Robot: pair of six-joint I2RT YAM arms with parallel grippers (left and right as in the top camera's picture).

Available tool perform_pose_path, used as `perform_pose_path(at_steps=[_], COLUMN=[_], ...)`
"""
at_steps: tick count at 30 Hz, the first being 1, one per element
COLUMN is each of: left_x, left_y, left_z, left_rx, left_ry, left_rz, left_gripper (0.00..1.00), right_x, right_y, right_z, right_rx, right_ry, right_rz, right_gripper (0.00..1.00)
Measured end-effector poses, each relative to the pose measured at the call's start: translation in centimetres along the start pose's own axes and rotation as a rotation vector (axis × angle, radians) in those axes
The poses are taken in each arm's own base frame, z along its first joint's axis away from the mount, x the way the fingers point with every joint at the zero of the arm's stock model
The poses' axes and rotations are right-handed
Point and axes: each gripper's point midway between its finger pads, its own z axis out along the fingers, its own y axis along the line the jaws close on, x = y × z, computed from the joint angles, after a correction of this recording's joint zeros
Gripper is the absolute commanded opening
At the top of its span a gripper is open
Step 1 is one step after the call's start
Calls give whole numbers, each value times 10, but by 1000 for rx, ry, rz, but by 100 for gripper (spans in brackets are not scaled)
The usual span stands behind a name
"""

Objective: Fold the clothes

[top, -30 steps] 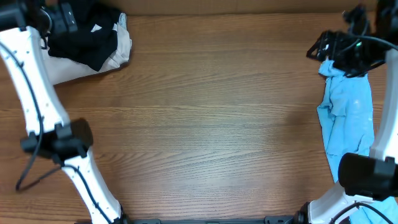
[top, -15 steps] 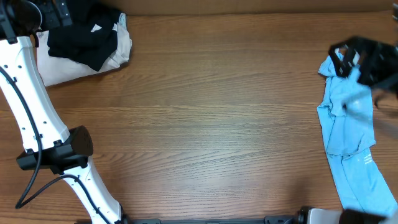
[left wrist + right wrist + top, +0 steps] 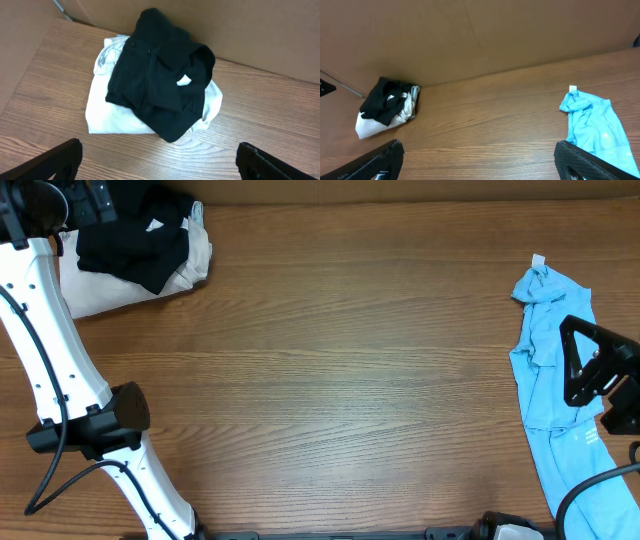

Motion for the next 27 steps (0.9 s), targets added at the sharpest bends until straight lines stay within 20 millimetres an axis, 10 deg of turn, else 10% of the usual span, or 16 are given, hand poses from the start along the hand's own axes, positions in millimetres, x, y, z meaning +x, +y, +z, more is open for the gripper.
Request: perform_pose_path(at_steps=[13, 27], left_x=[0, 0], left_y=[0, 0], left_z=[0, 0], left_rx=[0, 0], left_ry=[0, 1], left_rz=[0, 0], left_gripper=[100, 100], right_x=[-46, 181], right_y=[20, -26], right_z=[37, 154], right_rx=[-142, -252], right_ry=[-398, -430], right_rz=[-281, -362], right_gripper=[100, 100])
